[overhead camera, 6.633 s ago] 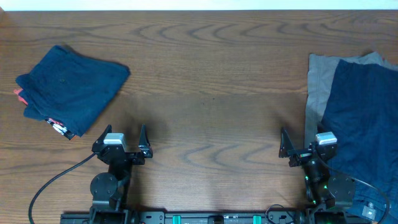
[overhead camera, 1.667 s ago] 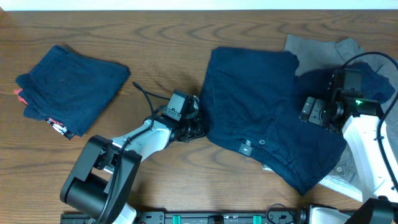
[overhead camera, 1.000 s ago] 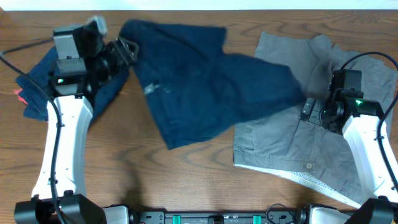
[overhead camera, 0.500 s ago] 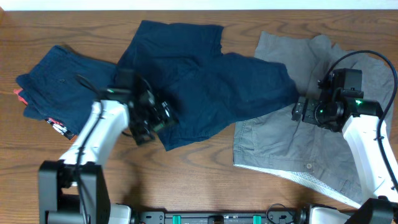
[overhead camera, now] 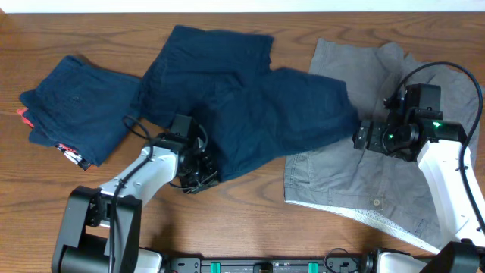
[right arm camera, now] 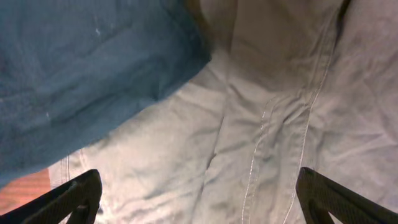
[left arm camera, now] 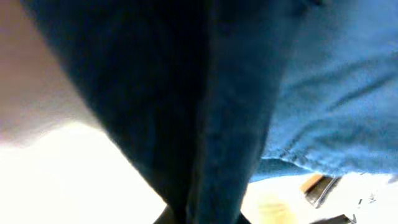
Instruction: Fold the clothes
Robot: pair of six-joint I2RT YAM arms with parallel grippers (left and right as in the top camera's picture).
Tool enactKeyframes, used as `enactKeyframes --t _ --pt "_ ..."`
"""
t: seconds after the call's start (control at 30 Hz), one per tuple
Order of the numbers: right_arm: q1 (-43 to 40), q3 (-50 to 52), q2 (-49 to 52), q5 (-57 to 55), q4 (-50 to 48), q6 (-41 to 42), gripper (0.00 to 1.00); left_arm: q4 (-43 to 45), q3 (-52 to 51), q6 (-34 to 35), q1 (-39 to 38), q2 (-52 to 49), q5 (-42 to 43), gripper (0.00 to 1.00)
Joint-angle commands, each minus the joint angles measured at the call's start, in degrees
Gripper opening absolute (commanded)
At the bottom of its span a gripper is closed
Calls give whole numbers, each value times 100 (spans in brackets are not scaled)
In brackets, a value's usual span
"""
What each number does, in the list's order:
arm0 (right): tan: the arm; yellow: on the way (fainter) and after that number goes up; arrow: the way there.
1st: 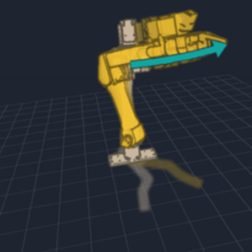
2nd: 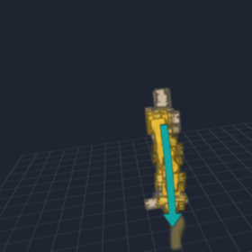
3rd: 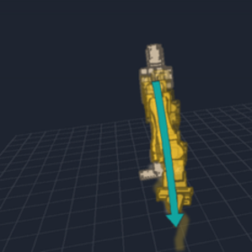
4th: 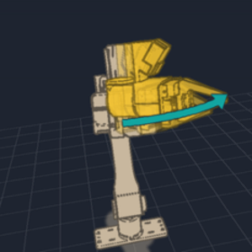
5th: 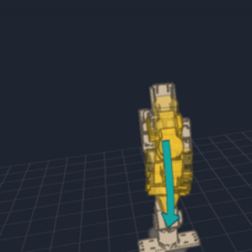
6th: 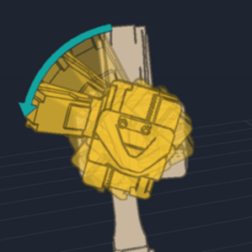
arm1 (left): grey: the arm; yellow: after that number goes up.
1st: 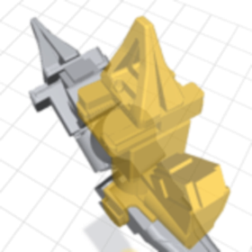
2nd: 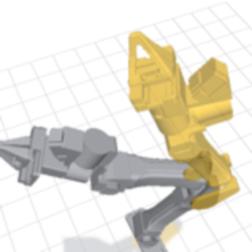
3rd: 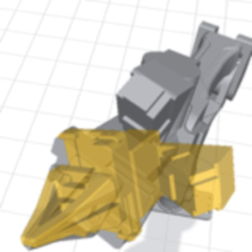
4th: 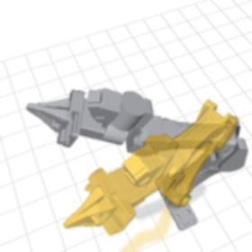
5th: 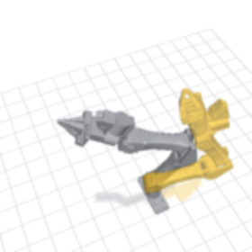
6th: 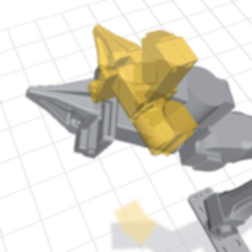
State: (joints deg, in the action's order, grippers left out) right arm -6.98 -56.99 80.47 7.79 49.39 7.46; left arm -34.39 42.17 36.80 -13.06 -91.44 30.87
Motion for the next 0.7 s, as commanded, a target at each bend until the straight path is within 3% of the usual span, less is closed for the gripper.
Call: enactKeyframes --t 0.0,0.17,0.37,0.47,0.5,0.53,0.67 --pt "70 -20 61 107 81 -74 98 -837 118 -400 553 247 -568 6" --pt "286 -20 378 350 96 -98 96 -1851 212 -789 1639 837 -1563 6" --pt "831 -20 946 586 -332 -260 96 -1867 212 -811 2691 1517 -1797 6" --pt "992 -20 1226 181 -883 420 88 -1805 212 -809 2994 1672 -1851 6" --pt "1008 -20 1309 127 -1113 664 84 -1799 212 -813 3058 1696 -1858 6" --pt "1005 -20 1432 297 -1510 796 70 -1803 212 -833 3112 1698 -1858 6" --pt "1005 -20 1836 1132 -2511 796 31 -1808 210 -872 3136 1696 -1853 6"
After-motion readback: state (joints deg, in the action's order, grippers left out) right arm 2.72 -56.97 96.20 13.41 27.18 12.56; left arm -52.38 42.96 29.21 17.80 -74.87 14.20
